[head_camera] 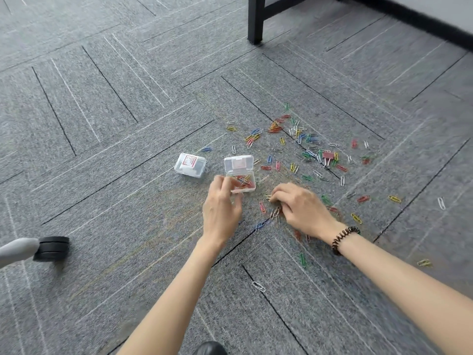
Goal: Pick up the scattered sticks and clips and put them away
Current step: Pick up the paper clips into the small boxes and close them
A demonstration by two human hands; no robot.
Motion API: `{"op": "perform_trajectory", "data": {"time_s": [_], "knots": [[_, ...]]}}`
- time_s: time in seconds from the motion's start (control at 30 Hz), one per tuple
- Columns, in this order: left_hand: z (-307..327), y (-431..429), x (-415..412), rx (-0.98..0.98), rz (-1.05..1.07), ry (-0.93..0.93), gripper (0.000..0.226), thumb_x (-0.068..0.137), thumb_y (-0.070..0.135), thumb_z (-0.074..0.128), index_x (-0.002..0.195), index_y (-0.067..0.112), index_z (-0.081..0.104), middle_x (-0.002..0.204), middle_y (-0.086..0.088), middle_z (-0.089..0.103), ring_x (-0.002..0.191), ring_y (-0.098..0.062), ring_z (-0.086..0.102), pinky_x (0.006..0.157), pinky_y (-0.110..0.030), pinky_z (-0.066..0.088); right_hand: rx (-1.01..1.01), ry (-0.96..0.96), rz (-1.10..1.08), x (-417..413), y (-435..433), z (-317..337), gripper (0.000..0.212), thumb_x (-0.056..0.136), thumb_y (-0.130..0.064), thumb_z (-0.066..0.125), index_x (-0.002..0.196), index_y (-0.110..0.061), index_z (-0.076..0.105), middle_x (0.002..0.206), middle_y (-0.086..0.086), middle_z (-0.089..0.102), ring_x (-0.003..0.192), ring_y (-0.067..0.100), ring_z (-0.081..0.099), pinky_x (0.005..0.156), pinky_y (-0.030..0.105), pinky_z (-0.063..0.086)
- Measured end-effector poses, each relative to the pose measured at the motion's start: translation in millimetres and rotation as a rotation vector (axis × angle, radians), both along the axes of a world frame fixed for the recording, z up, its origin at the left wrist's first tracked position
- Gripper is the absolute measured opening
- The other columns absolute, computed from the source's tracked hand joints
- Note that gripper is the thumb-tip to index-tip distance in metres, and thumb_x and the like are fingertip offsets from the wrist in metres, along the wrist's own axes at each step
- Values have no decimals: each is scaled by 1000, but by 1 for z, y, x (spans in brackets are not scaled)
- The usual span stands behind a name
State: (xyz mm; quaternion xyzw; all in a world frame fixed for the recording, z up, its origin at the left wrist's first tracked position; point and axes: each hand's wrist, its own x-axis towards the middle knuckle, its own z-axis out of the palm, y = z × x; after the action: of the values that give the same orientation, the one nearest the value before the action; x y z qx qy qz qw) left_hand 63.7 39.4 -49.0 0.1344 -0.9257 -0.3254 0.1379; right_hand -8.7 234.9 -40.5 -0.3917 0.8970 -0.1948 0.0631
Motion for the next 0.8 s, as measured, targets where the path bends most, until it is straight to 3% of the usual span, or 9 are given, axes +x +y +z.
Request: {"op": "perform_trajectory", "data": {"time_s": [0.07, 0.17, 0.23, 0.3, 0.4, 0.57, 0.67, 0.8], "knots": [[-2, 10, 7, -27, -104, 30, 14, 88, 14, 62, 101, 13, 59, 101, 4, 56, 86, -9, 57, 76, -26, 55, -48, 7, -60, 4, 5, -1, 24, 84, 6, 55, 94, -13, 66, 97, -4, 62, 85, 9, 58, 75, 26, 53], [-8, 25, 11, -117, -273, -22, 29, 90, 28, 59, 116, 16, 60, 117, 5, 59, 109, -10, 53, 95, -29, 48, -98, 2, -192, 5, 14, 0, 29, 82, 10, 53, 97, -11, 65, 102, -2, 59, 88, 10, 58, 70, 21, 51], [-10, 30, 13, -183, -366, -96, 44, 90, 40, 54, 129, 19, 53, 129, 8, 53, 119, -11, 46, 101, -31, 41, -86, 1, -251, 5, 21, 0, 34, 82, 8, 53, 107, -13, 63, 115, -2, 58, 101, 10, 56, 82, 22, 50], [-11, 32, 16, -241, -416, -133, 52, 90, 47, 51, 135, 23, 50, 135, 11, 49, 122, -10, 41, 101, -32, 37, -51, -16, -277, 7, 28, -1, 43, 83, 6, 51, 119, -15, 59, 129, -3, 53, 118, 10, 49, 101, 27, 40], [-8, 31, 17, -269, -461, -133, 45, 91, 46, 50, 132, 25, 54, 132, 14, 50, 121, -9, 41, 100, -31, 36, -11, -71, -255, 13, 33, 0, 48, 85, 2, 48, 128, -19, 54, 135, -7, 51, 126, 7, 42, 107, 28, 34], [-10, 31, 22, -209, -453, -55, 26, 90, 33, 58, 113, 22, 64, 117, 13, 59, 110, -7, 48, 95, -34, 44, -48, -16, -244, 26, 27, 2, 43, 81, 7, 51, 118, -12, 57, 119, -2, 55, 109, 8, 50, 100, 25, 41], [-13, 33, 18, -147, -379, -90, 44, 89, 41, 57, 128, 22, 52, 130, 9, 49, 121, -8, 43, 105, -34, 40, -40, -44, -381, 26, 27, -2, 44, 82, 2, 51, 124, -10, 53, 125, 1, 50, 113, 9, 47, 99, 24, 41], [-4, 45, 0, -225, -402, -207, 77, 88, 57, 53, 150, 21, 26, 152, 5, 31, 137, -15, 28, 113, -34, 24, 1, -22, -341, 31, 32, -2, 32, 86, -7, 54, 118, -11, 57, 116, -1, 51, 106, 9, 47, 95, 24, 41]]}}
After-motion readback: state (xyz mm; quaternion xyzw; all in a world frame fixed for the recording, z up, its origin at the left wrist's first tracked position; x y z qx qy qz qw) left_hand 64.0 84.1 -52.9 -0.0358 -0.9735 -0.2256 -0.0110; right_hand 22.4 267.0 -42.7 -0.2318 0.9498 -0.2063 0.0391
